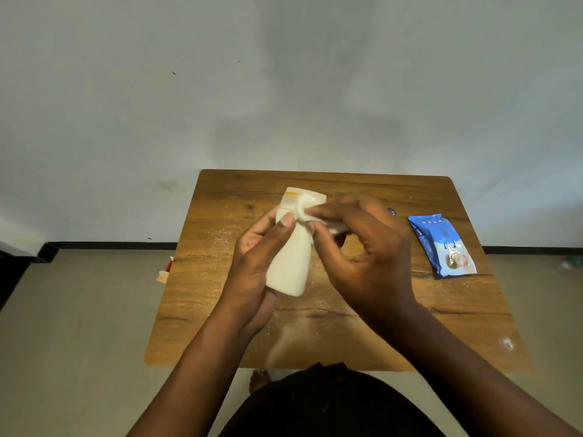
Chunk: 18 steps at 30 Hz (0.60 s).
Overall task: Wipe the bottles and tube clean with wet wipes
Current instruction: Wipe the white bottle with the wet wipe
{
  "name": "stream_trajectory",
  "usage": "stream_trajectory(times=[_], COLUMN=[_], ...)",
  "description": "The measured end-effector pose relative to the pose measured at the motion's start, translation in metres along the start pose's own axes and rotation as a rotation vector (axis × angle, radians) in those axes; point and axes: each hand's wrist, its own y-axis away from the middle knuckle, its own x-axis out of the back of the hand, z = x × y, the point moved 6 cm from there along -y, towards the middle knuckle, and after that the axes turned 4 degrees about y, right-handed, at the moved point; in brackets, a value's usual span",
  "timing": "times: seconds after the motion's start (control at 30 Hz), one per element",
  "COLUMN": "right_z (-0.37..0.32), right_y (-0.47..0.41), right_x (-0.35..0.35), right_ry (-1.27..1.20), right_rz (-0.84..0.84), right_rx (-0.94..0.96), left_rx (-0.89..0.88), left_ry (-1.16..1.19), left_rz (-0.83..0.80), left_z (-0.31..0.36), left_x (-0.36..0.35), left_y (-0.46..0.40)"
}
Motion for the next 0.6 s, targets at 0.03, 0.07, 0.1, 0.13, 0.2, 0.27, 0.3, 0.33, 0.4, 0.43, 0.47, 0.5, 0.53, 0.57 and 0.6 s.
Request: stream_trajectory(times=[0.03, 0.07, 0.1, 0.13, 0.2, 0.27, 0.3, 0.33, 0.4, 0.43, 0.47, 0.5, 0.53, 0.57, 0.6], right_z=[0.0, 0.0, 0.0, -0.001, -0.003, -0.005, -0.007, -0.008, -0.009, -0.009, -0.007, -0.006, -0.003, 0.0, 0.003], right_y=[-0.005, -0.007, -0.007, -0.004, 0.008, 0.026, 0.034, 0.041, 0.047, 0.044, 0.038, 0.03, 0.02, 0.01, 0.0], right_x=[0.003, 0.004, 0.003, 0.001, -0.008, -0.017, -0.021, -0.025, -0.027, -0.026, -0.024, -0.019, -0.014, -0.009, -0.005], right_ry=[0.01, 0.021, 0.028, 0.028, 0.024, 0.067, 0.114, 0.159, 0.211, 0.231, 0.249, 0.258, 0.256, 0.249, 0.244], right_rz=[0.015, 0.023, 0.024, 0.015, -0.044, -0.145, -0.195, -0.24, -0.288, -0.274, -0.233, -0.173, -0.106, -0.043, 0.006], right_rx=[-0.005, -0.009, -0.013, -0.015, -0.013, 0.016, 0.055, 0.104, 0.175, 0.191, 0.191, 0.172, 0.138, 0.099, 0.062], left_rx=[0.002, 0.011, 0.028, 0.049, 0.075, 0.075, 0.082, 0.102, 0.145, 0.15, 0.142, 0.131, 0.124, 0.121, 0.117], left_ry=[0.049, 0.106, 0.171, 0.224, 0.27, 0.281, 0.28, 0.275, 0.253, 0.225, 0.195, 0.17, 0.154, 0.135, 0.115], left_rz=[-0.027, -0.047, -0.061, -0.074, -0.052, 0.008, 0.036, 0.056, 0.064, 0.062, 0.058, 0.054, 0.053, 0.053, 0.047], left_z=[0.002, 0.002, 0.002, 0.002, 0.0, -0.004, -0.005, -0.007, -0.012, -0.014, -0.015, -0.015, -0.016, -0.016, -0.017], left_x=[-0.001, -0.002, -0.003, -0.006, -0.005, 0.002, 0.007, 0.01, 0.012, 0.012, 0.011, 0.009, 0.007, 0.006, 0.004], left_y=[0.002, 0.003, 0.004, 0.005, 0.004, 0.001, -0.001, -0.001, 0.0, 0.001, 0.002, 0.002, 0.003, 0.005, 0.006])
